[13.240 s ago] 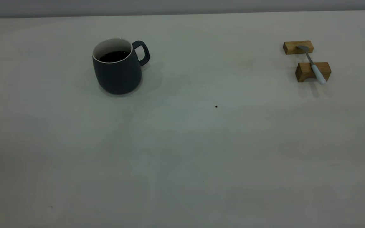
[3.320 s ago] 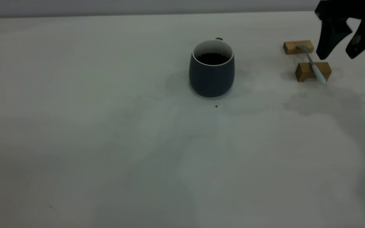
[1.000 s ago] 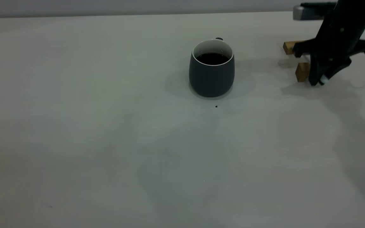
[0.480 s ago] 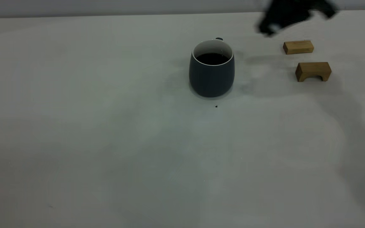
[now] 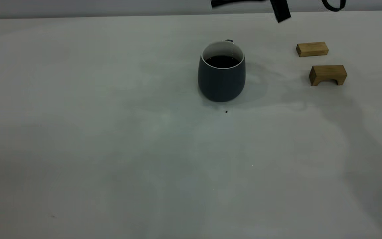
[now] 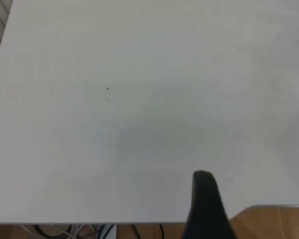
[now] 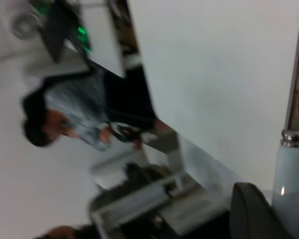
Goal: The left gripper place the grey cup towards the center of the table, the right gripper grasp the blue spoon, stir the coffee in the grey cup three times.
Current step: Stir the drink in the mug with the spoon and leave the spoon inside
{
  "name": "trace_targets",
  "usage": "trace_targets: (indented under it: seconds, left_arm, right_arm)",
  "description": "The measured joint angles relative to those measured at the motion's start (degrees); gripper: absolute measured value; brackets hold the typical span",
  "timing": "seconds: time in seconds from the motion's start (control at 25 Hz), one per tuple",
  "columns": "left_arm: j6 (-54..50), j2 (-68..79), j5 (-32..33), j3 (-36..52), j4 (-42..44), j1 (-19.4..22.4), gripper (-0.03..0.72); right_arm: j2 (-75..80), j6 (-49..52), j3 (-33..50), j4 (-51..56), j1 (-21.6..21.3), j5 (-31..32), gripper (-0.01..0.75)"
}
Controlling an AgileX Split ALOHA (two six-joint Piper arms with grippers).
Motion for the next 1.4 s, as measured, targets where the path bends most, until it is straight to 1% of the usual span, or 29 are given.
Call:
trace_targets:
  seconds: [0.16, 0.28, 0.36, 0.48, 0.72, 0.84, 0.96, 1.2, 1.4]
  left_arm:
    - [0.0, 0.0, 0.0, 0.0, 0.0, 0.0, 0.585]
    - [0.0, 0.0, 0.0, 0.0, 0.0, 0.0, 0.585]
    - [0.0, 0.0, 0.0, 0.0, 0.0, 0.0, 0.585]
    - [0.0, 0.0, 0.0, 0.0, 0.0, 0.0, 0.585]
    - [0.0, 0.0, 0.0, 0.0, 0.0, 0.0, 0.585]
    - [0.0, 0.0, 0.0, 0.0, 0.0, 0.0, 0.585]
    - [0.0, 0.0, 0.0, 0.0, 0.0, 0.0, 0.585]
    - [0.0, 0.0, 0.0, 0.0, 0.0, 0.0, 0.585]
    - [0.0, 0.0, 0.0, 0.0, 0.0, 0.0, 0.585]
  right_arm:
    - [0.0, 2.3, 0.0, 6.01, -0.11, 0.0, 0.128]
    - [0.0, 8.95, 0.0, 9.03, -0.17, 0.0, 0.128]
    - [0.0, 16.18, 0.0, 9.7, -0.17, 0.0, 0.128]
    - [0.0, 30.64, 0.0, 9.66, -0.17, 0.0, 0.128]
    - [0.11, 63.33, 0.0, 9.71, -0.17, 0.0, 0.128]
    - [1.27, 72.8, 0.0, 10.12, -0.62, 0.27, 0.128]
    - [4.02, 73.47, 0.0, 11.71, -1.42, 0.2, 0.128]
    - [9.06, 65.41, 0.0, 16.3, -1.91, -0.29, 0.128]
    - [12.19, 62.61, -0.05, 17.55, -2.26, -0.29, 0.128]
